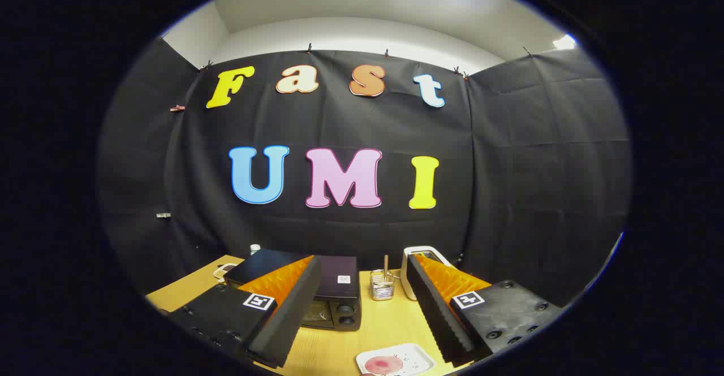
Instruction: Open the toaster oven, put the food inside, and close the toaster oven door.
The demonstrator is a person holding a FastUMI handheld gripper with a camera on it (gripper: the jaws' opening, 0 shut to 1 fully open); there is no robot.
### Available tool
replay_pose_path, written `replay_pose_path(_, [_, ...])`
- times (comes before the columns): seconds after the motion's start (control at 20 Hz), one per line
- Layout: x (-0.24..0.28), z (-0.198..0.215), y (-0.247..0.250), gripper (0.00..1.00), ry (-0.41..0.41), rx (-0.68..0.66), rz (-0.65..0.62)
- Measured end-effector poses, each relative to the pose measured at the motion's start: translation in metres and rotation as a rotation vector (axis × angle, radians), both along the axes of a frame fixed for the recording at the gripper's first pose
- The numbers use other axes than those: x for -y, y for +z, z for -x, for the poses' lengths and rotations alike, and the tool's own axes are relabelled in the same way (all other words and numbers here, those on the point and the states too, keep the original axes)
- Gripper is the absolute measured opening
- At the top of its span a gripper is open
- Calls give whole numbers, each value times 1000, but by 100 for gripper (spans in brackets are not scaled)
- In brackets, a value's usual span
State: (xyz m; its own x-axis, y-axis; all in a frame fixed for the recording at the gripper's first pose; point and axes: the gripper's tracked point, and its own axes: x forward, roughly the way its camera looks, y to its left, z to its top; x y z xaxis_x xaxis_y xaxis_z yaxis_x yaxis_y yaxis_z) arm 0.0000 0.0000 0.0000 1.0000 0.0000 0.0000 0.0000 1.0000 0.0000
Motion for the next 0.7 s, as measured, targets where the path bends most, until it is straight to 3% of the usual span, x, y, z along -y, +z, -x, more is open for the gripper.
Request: replay_pose_path(0.7, [-11, -4, -11, 98, 11, -37, 1])
